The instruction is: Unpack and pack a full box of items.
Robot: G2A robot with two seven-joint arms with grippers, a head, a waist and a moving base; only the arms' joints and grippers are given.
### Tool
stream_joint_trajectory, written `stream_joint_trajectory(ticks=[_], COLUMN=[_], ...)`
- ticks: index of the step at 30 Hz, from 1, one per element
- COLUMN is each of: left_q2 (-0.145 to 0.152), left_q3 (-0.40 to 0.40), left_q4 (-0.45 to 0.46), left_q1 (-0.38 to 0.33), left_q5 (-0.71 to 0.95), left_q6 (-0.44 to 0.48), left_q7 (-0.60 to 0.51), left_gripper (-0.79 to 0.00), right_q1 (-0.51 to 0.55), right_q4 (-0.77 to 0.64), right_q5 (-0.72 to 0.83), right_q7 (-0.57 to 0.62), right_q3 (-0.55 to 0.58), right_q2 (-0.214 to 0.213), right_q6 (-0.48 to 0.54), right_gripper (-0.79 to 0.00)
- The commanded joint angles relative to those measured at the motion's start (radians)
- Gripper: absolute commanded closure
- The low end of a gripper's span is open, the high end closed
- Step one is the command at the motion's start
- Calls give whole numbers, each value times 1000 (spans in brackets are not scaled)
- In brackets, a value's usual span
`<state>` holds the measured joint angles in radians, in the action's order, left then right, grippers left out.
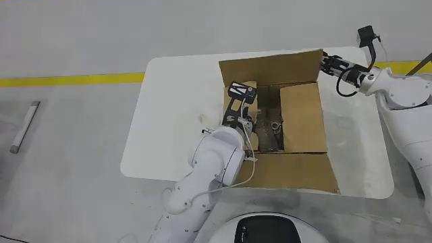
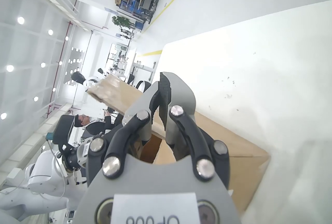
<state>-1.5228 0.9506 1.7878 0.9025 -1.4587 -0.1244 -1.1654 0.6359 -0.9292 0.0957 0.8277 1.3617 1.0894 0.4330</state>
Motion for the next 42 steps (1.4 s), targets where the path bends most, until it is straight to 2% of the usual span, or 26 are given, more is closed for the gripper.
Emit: stream_joint_trajectory(ticks=[1, 6, 8, 9, 14, 20, 25, 29, 36, 42], left_q2=[-2, -6, -7, -7, -3, 15, 27, 29, 27, 27], left_q3=[-3, -4, 1, 6, 58, 140, 220, 255, 258, 258], left_q4=[-16, -44, -42, -33, 73, 225, 324, 346, 351, 351], left_q1=[0, 5, 8, 10, 42, 141, 211, 227, 225, 225], left_q5=[1, -16, -25, -30, -32, -107, -149, -162, -144, -144], left_q6=[1, -14, -20, -26, -43, -22, -1, -6, -21, -21], left_q7=[1, -6, -10, -13, -50, -129, -161, -146, -131, -131], left_gripper=[0, 0, -739, -785, -785, -785, -785, -785, -785, -785], right_q1=[8, 38, 53, 62, 118, 180, 236, 273, 313, 338], right_q4=[-24, -98, -129, -146, -230, -302, -381, -428, -461, -495], right_q5=[-7, -42, -51, -53, -41, 6, -25, -70, -172, -231], right_q7=[10, 27, 34, 35, 49, 88, 116, 107, 109, 55], right_q3=[3, 17, 27, 32, 60, 69, 65, 69, 56, 50], right_q2=[-4, -16, -21, -24, -36, -43, -51, -58, -67, -71], right_q6=[5, 25, 28, 29, 17, 5, 30, 33, 42, 31], right_gripper=[0, 0, 0, 0, 0, 0, 0, 0, 0, 0])
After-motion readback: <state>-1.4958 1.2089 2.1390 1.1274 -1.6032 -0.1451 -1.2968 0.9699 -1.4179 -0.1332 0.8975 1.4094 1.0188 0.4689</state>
